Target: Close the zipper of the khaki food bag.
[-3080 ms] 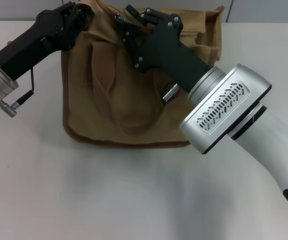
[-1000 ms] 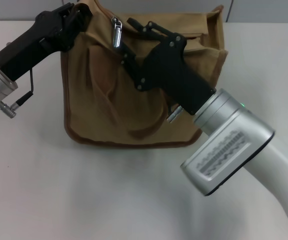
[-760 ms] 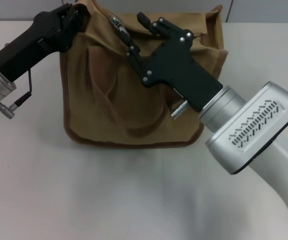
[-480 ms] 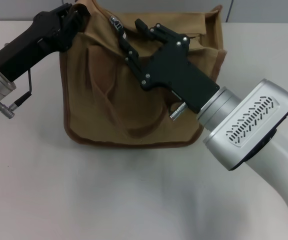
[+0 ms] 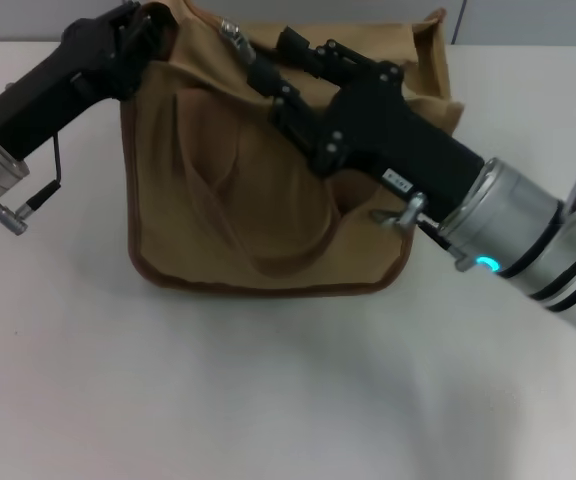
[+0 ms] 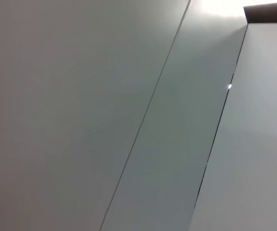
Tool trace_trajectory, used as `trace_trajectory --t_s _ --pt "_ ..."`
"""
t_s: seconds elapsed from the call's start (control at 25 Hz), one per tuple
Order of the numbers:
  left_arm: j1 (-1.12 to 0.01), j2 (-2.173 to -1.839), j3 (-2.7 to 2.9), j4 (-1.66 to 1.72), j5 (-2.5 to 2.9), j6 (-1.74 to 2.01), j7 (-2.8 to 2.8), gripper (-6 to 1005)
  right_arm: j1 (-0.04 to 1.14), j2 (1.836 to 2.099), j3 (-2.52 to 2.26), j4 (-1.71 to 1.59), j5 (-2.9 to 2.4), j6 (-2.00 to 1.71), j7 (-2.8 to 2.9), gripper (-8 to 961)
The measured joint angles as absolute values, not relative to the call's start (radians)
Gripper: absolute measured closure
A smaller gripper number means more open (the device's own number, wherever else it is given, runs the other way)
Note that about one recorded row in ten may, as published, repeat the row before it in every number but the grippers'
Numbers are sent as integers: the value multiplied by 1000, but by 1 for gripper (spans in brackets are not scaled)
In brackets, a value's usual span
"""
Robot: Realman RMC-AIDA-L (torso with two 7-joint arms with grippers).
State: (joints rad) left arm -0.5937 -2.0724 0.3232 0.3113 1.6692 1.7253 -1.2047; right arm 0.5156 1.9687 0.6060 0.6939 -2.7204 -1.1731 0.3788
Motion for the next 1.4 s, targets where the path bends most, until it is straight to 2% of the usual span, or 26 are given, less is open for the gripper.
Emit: trace_trajectory --t_s 0.2,0.48,0.72,0.88,1.0,1.12,1.2,1.28,1.4 --pt "-604 -2072 328 316 1656 1738 -1236 969 495 1966 760 657 -2913 -1177 557 554" --pt "-625 -2074 328 313 1653 1744 -1259 969 482 1960 774 663 -2918 -1237 601 555" --pt "-630 -2074 328 311 1653 1739 -1259 970 531 1943 762 655 -2918 -1230 750 555" --pt "-631 -2074 328 311 1653 1737 -1259 970 551 1902 753 652 -2919 -1234 936 556" --pt "-632 -2074 328 311 1655 1736 -1260 970 578 1857 737 639 -2920 -1244 1110 556" --pt "-636 -2074 329 311 1657 1735 -1267 970 638 1812 691 556 -2921 -1327 1320 556" --pt "-638 -2074 329 312 1658 1735 -1271 970 700 1797 647 434 -2921 -1436 1461 556" --pt "-640 -2074 331 312 1658 1736 -1272 970 772 1801 593 292 -2921 -1561 1583 556" --pt "-643 -2074 340 313 1657 1740 -1273 969 881 1842 518 72 -2920 -1698 1675 557"
